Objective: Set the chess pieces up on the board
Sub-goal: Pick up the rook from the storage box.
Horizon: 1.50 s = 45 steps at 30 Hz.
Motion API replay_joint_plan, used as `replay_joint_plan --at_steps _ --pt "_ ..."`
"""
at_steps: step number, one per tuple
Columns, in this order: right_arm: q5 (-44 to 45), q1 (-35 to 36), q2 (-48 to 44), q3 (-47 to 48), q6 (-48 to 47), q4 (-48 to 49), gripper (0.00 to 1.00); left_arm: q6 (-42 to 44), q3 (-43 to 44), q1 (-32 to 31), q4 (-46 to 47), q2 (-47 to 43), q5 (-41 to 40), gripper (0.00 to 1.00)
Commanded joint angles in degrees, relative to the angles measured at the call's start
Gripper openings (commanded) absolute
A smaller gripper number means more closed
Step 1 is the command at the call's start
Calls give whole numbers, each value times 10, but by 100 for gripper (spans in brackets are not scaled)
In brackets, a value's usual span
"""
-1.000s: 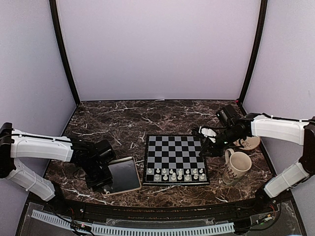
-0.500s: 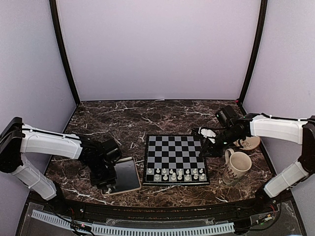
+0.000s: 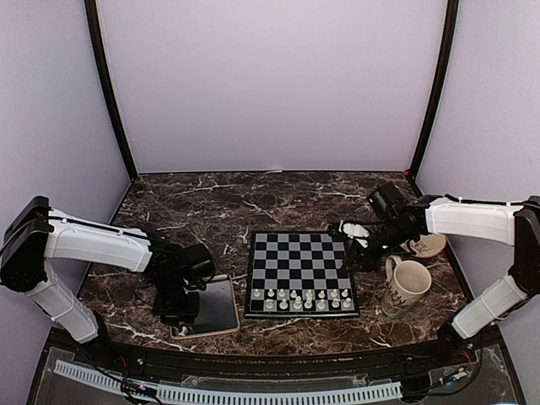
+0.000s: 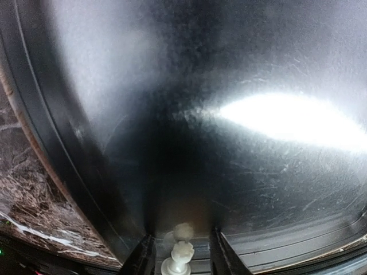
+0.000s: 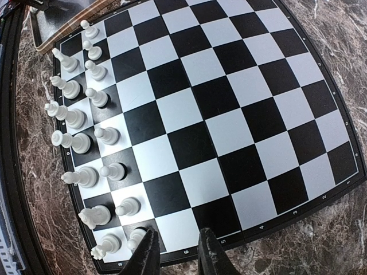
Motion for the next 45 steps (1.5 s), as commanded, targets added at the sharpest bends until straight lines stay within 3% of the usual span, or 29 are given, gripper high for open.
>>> replay_joint_plan --at_steps 1,7,24,30,45 --pt "-8 -4 6 3 -8 -2 25 73 14 -10 -56 23 -13 33" --pt "-7 -4 6 2 -8 -2 25 96 21 -14 -59 53 -10 24" --pt "-11 -4 11 5 -9 -5 25 81 26 -17 -106 31 3 25" --pt "-13 -4 13 6 -9 -6 25 83 22 -17 -108 24 4 32" --pt "-15 -4 18 8 -10 -9 25 84 -7 -17 -85 7 34 21"
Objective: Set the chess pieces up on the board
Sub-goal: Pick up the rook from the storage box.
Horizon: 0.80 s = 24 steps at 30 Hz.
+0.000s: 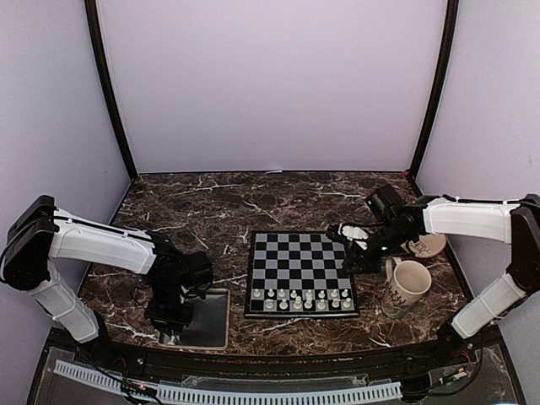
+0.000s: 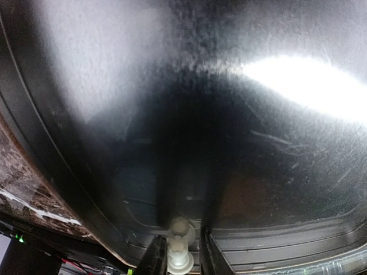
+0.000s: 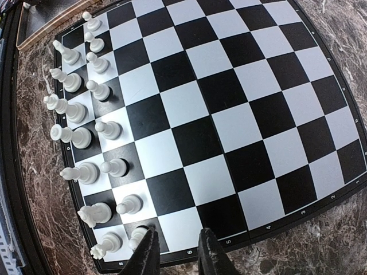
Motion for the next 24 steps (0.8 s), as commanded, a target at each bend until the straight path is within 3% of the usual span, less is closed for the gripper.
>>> replay_joint_plan --at_steps 1,6,17,24 --pt "-10 -4 6 8 -1 -3 25 0 -11 -5 0 -13 11 19" --pt "-11 -5 5 8 -1 -2 25 7 0 -5 18 -14 5 12" --pt "-6 -4 0 6 0 -2 25 102 140 -5 19 26 -82 6" --pt "-4 -4 2 7 2 -1 25 224 174 -5 167 14 -121 5"
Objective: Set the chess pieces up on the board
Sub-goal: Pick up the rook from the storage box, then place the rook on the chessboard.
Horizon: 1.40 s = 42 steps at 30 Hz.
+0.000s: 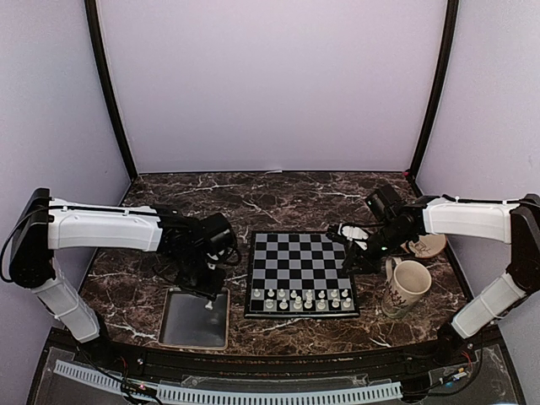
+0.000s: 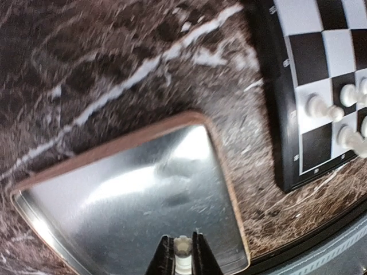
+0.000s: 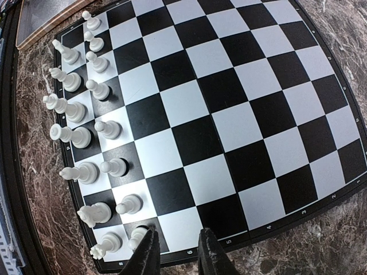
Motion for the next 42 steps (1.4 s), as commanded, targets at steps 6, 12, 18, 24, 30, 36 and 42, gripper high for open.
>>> replay_joint_plan --at_steps 6,12,18,24,30,36,42 --pt "0 -5 7 7 4 0 24 152 5 -3 265 -16 -54 5" --pt "7 -5 6 2 7 3 24 237 -33 5 498 15 -126 5" --pt "9 -5 11 -1 8 4 24 275 -94 9 662 46 -117 5" --pt "16 -6 20 -3 6 7 24 290 -126 9 763 79 -103 6" --pt "22 -8 23 -4 6 8 24 285 -110 9 747 104 -96 10" --pt "30 -10 26 -4 4 9 24 281 -92 9 706 122 -114 11" --pt "34 -11 25 -5 3 10 24 284 -93 9 684 99 -108 21"
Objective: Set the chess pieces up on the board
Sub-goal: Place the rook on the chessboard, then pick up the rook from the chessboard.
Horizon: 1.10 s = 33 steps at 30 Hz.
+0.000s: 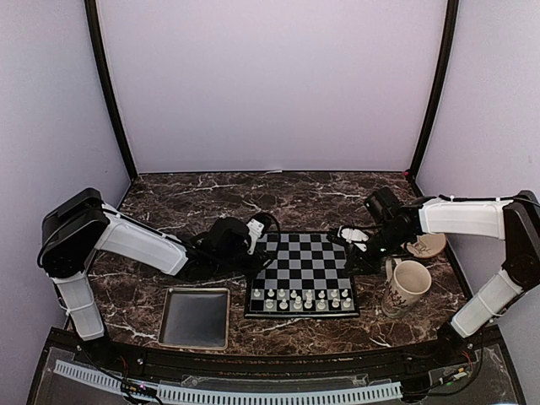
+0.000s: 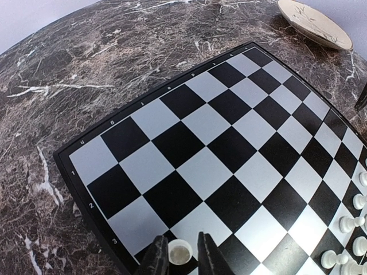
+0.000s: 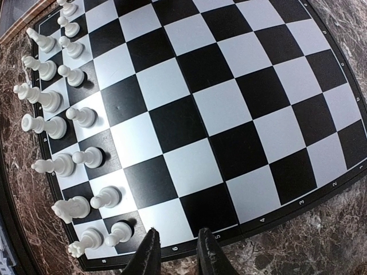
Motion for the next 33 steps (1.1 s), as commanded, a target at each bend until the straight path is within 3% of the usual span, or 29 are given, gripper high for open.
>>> replay_joint_plan --at_steps 1,6,11,18,26,33 --pt "6 -5 3 -4 3 8 24 6 13 2 -31 -30 -1 23" --pt "6 -5 3 -2 2 7 24 5 36 2 -94 -51 -1 29" --pt "5 -5 2 -3 1 7 24 -2 118 6 -263 -52 22 34" --pt "5 -5 3 -1 -3 5 24 -16 239 23 -474 -3 90 33" --pt "7 -5 3 -1 -4 5 24 -19 324 31 -585 49 94 33" --pt "12 -5 -3 -2 -4 5 24 -13 367 34 -609 94 94 31"
